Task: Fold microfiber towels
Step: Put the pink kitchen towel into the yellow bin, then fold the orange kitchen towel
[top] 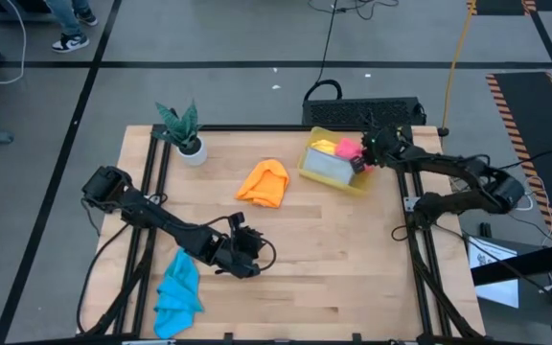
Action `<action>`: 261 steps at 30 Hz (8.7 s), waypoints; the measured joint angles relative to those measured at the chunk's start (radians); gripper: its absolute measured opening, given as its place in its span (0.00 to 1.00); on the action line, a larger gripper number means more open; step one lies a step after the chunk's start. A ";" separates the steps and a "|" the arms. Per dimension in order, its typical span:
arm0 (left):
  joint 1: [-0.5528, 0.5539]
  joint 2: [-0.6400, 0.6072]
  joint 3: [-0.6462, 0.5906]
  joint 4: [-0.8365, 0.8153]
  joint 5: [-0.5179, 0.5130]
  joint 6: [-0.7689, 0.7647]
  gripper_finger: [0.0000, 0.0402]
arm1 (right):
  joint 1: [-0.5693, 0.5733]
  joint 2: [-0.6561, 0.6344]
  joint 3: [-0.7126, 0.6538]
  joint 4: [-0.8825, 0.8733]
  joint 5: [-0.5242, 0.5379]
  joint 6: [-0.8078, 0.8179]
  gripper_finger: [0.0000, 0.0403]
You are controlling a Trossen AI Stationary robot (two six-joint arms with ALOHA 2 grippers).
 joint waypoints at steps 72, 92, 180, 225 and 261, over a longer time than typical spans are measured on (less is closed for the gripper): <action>0.563 0.131 0.000 -0.164 0.011 0.005 0.03 | 1.088 -0.283 -0.301 0.782 0.154 -0.248 0.00; 0.195 -0.294 0.001 0.482 0.144 0.404 0.01 | 1.223 -0.231 -0.300 0.883 0.062 -0.220 0.01; 0.019 0.072 0.016 0.094 -0.081 0.106 0.09 | 1.153 0.151 -0.034 0.549 -0.045 -0.089 0.01; 0.157 0.085 0.002 0.623 0.373 0.658 0.55 | 1.204 0.102 -0.111 0.781 -0.110 -0.089 0.02; 0.179 0.345 0.002 1.075 0.219 0.692 0.30 | 1.203 0.102 -0.110 0.780 -0.105 -0.100 0.02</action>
